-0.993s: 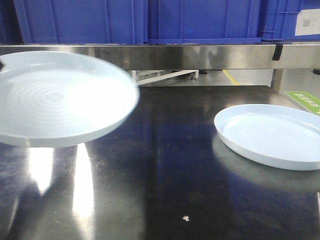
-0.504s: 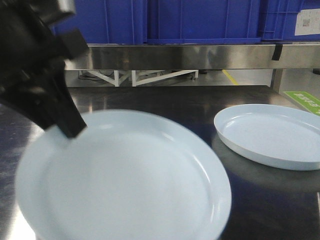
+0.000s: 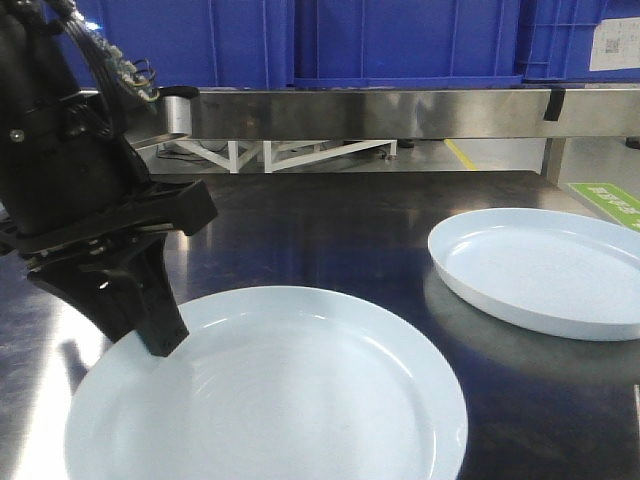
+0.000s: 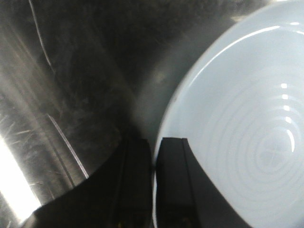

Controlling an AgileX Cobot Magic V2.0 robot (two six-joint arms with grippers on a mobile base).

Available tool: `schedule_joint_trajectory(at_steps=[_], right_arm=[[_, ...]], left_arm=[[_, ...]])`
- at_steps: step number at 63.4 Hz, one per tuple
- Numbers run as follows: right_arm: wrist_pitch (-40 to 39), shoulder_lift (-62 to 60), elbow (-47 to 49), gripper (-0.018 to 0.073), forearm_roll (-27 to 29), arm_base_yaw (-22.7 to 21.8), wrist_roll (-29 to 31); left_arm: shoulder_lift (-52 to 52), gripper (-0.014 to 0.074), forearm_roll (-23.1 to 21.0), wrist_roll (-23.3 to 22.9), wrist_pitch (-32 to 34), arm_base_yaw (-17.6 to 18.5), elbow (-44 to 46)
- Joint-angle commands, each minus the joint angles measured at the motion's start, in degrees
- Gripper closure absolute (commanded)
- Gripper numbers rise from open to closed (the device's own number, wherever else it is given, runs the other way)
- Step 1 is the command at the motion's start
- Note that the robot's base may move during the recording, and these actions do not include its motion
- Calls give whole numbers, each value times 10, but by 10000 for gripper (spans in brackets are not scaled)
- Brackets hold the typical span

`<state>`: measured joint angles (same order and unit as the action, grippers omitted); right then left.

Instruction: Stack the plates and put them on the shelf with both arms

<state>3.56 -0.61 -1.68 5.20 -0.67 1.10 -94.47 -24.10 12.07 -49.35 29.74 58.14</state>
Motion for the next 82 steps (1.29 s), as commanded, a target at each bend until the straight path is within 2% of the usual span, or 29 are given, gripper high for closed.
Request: schedule_joint_trajectory(at_steps=[1, 9, 16, 25, 33, 40, 48, 56, 71, 79, 82], right_arm=[[-47, -12, 9, 510, -4, 0, 2], [-47, -12, 9, 510, -4, 0, 2], [-47, -12, 9, 510, -4, 0, 2], [-47, -12, 9, 510, -4, 0, 2], [-47, -12, 9, 510, -4, 0, 2], [-47, -12, 9, 510, -4, 0, 2], [-47, -12, 9, 510, -4, 0, 2], [-47, -12, 9, 510, -3, 0, 0], [-49, -12, 13, 510, -1, 0, 0], [-41, -12, 34, 510, 14, 0, 0], [-36, -12, 55, 510, 15, 0, 0]], left_arm=[[23, 393, -13, 1, 3, 5, 17], [38, 267, -12, 1, 6, 5, 17], [72, 193, -11, -2, 20, 5, 17], [136, 169, 0, -2, 21, -7, 17], [223, 171, 58, -3, 30, -28, 17], [299, 176, 127, -35, 49, -54, 16], [395, 218, 186, -49, 93, -99, -13], [491, 303, 212, -49, 145, -148, -81], [652, 434, 214, -57, 217, -224, -227], [700, 517, 214, -82, 256, -229, -283], [706, 511, 213, -82, 275, -229, -299]])
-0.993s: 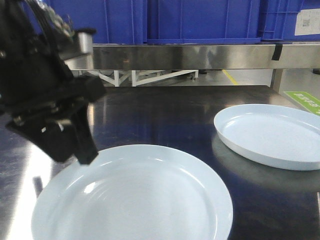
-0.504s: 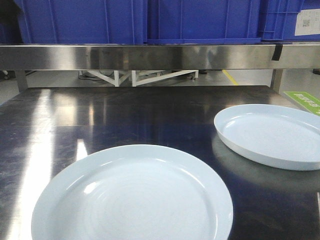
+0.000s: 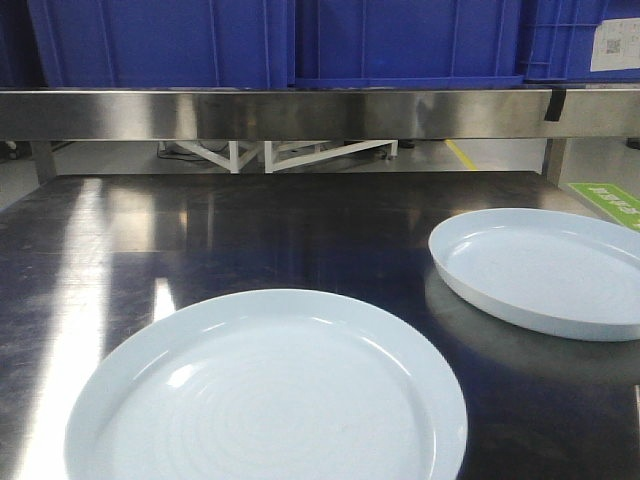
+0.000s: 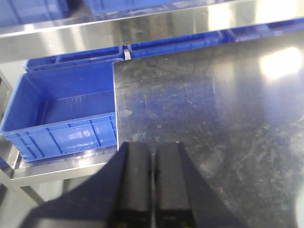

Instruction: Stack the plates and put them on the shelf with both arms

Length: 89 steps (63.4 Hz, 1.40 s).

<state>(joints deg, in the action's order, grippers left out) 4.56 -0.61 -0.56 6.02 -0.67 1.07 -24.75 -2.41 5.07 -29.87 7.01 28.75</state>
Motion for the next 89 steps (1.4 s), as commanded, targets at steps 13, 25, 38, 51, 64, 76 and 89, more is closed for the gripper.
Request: schedule_joint_trajectory(at_steps=[13, 25, 38, 51, 64, 76, 89], right_arm=[[47, 47, 182, 502, 7, 0, 1], [163, 202, 372, 502, 7, 0, 1], [354, 403, 579, 501, 7, 0, 1], [524, 574, 693, 498, 7, 0, 1], [535, 688, 698, 498, 6, 0, 3], [526, 751, 698, 354, 6, 0, 12], [506, 798, 698, 29, 5, 0, 12]], left_arm=[[11, 511, -20, -12, 122, -2, -28], [11, 511, -20, -12, 139, -2, -28], [11, 512, -24, -12, 139, -2, -28], [11, 512, -32, -12, 139, -2, -28], [11, 512, -33, -12, 139, -2, -28], [11, 512, -33, -12, 139, -2, -28], [11, 512, -33, -12, 139, -2, -28]])
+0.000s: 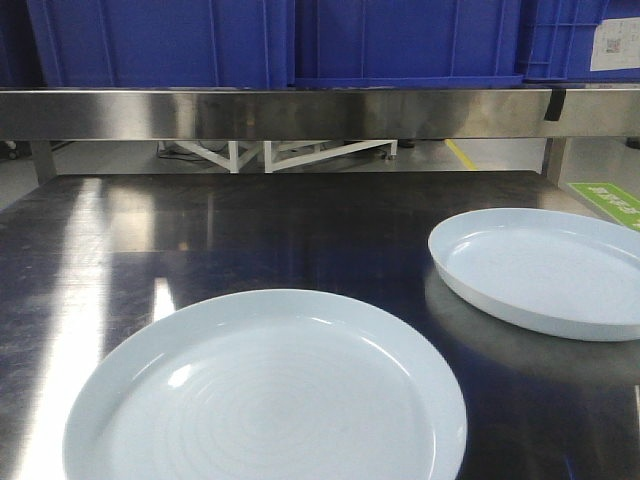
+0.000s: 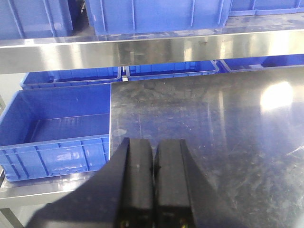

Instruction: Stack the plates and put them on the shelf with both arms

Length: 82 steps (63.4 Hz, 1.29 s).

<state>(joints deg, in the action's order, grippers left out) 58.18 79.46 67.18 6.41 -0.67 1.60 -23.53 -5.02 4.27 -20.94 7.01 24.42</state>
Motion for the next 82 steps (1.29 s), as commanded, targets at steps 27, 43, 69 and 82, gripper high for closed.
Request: schedule_joint_trajectory(at_steps=[27, 43, 69, 82], right_arm=[[-47, 95, 0, 18, 2, 0, 24], [-95, 133, -24, 29, -7, 0, 28], [-104, 144, -24, 517, -20, 0, 28], [-98, 139, -17, 502, -20, 0, 28]], left_arm=[[-2, 512, -7, -4, 50, -2, 15], [-2, 512, -7, -4, 50, -2, 15], [-2, 512, -7, -4, 51, -2, 15], [-2, 512, -7, -4, 51, -2, 15]])
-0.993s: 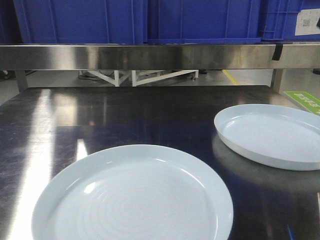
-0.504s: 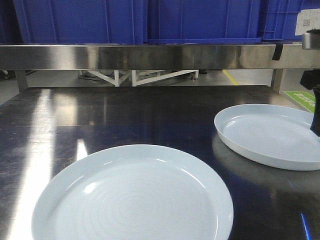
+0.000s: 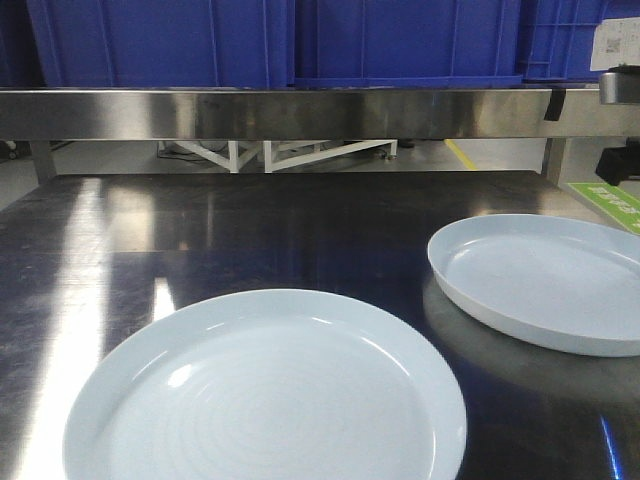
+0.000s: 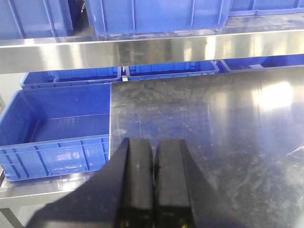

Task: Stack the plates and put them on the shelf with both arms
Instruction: 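Grasp the plate rim with the right gripper and lift it over the first plate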

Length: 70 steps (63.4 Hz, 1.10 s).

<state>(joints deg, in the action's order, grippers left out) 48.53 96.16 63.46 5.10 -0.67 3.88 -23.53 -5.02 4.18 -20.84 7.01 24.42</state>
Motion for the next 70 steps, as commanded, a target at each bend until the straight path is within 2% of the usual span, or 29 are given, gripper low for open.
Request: schedule_joint_trajectory(at_steps=[1, 14, 21, 30, 42, 49, 58, 70], right_arm=[[0, -29, 22, 502, -7, 0, 6], [5, -96, 52, 502, -2, 0, 6], [34, -142, 83, 502, 7, 15, 6], [67, -196, 119, 502, 37, 71, 9], [85, -221, 128, 502, 127, 188, 15], [90, -211, 116, 502, 139, 254, 16], [83, -190, 88, 502, 139, 299, 16], [52, -152, 42, 502, 147, 320, 16]], left_arm=[[-2, 512, -7, -4, 50, -2, 15], [-2, 512, -7, -4, 50, -2, 15], [-2, 512, -7, -4, 50, -2, 15], [-2, 512, -7, -4, 50, -2, 15], [-2, 512, -7, -4, 50, -2, 15], [-2, 512, -7, -4, 50, -2, 15], [-2, 512, -7, -4, 50, -2, 15], [-2, 512, -7, -4, 50, -2, 15]])
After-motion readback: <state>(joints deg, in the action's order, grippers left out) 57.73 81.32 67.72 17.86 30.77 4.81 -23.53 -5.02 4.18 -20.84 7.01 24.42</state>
